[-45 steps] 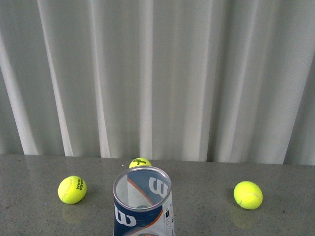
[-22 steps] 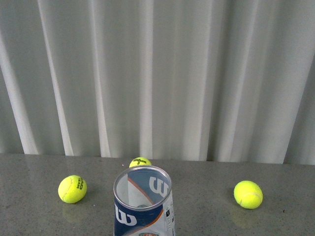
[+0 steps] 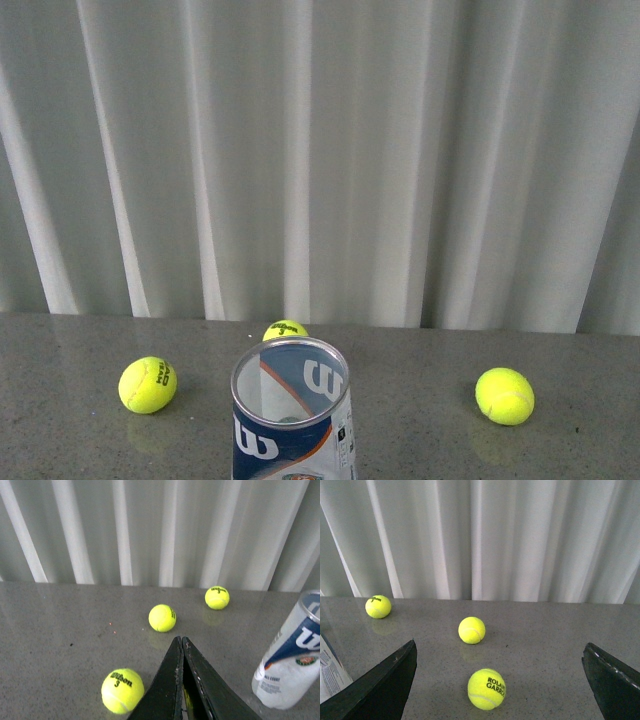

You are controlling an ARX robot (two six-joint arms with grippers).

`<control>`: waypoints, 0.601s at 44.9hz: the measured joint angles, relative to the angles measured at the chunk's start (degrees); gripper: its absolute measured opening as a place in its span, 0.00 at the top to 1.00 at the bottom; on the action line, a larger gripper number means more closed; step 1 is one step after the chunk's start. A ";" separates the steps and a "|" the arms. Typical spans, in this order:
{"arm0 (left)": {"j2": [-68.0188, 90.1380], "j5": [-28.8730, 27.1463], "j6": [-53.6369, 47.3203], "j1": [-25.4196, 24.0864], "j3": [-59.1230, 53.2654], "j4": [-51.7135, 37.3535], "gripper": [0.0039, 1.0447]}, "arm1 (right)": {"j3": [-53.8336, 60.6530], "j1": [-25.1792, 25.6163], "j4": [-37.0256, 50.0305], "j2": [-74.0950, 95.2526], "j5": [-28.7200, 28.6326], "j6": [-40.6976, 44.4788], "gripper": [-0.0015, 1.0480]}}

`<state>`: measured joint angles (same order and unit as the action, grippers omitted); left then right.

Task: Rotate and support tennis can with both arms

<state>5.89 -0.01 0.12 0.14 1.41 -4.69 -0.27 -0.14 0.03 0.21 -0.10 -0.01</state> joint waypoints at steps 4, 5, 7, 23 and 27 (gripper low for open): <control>-5.33 0.02 0.00 0.00 0.00 4.33 0.97 | 0.00 0.00 0.00 0.00 0.02 0.00 0.07; -5.64 0.02 0.00 0.00 0.00 4.35 0.97 | 0.00 0.00 0.00 0.00 0.02 0.00 0.07; -5.66 0.00 0.00 0.00 0.00 4.46 0.97 | 0.00 0.00 0.00 0.00 0.00 0.00 0.07; -5.68 0.00 0.02 0.00 0.00 4.66 0.51 | 0.00 0.00 0.00 0.00 0.00 0.00 0.07; -5.68 0.00 0.02 0.00 0.00 4.66 0.32 | 0.00 0.00 0.00 0.00 0.02 0.00 0.07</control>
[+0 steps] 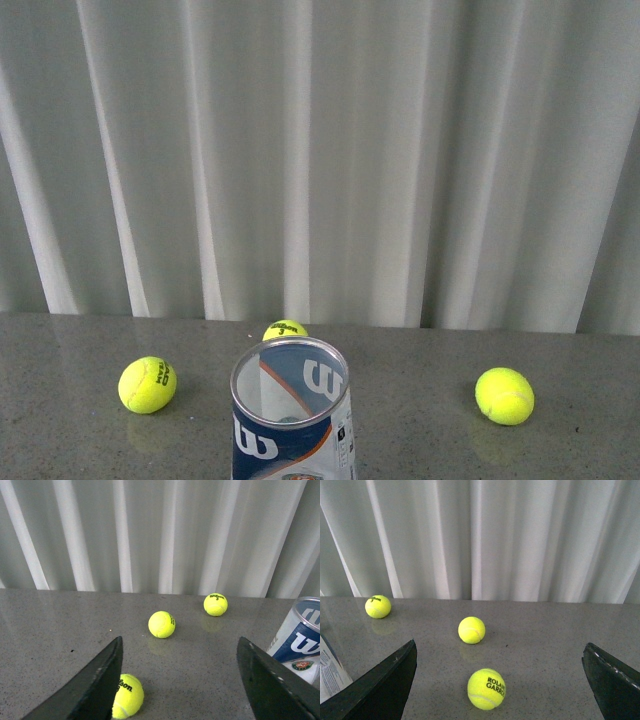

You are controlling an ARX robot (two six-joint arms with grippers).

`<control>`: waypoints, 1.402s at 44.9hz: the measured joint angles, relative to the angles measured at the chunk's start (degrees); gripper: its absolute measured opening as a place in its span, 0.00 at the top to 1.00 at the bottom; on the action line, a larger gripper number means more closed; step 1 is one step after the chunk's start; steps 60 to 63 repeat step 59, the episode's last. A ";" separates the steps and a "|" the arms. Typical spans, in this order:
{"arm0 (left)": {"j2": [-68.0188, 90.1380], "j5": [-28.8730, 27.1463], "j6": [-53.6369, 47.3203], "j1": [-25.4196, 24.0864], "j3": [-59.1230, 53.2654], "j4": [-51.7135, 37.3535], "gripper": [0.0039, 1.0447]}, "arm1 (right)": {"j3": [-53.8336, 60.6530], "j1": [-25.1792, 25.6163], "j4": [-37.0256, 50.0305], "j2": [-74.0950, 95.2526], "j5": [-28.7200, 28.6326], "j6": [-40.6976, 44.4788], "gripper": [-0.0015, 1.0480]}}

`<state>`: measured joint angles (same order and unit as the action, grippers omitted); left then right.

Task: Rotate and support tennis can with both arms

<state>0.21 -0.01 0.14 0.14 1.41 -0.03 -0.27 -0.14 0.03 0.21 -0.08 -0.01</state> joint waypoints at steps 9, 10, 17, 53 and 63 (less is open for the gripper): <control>0.00 0.00 -0.02 0.00 0.00 0.00 0.05 | 0.00 0.00 0.00 0.00 0.00 0.00 0.07; 0.00 0.00 -0.02 0.00 0.00 0.00 0.06 | 0.00 0.00 0.00 0.00 0.00 0.00 0.07; 0.00 0.00 -0.02 0.00 0.00 0.00 0.06 | 0.00 0.00 0.00 0.00 -0.02 0.00 0.07; 0.00 0.00 -0.02 0.00 0.00 0.00 0.06 | 0.00 0.00 0.00 0.00 0.00 0.00 0.07; 0.00 0.00 -0.02 0.00 0.00 0.00 0.06 | 0.00 0.00 0.00 0.00 0.00 0.00 0.07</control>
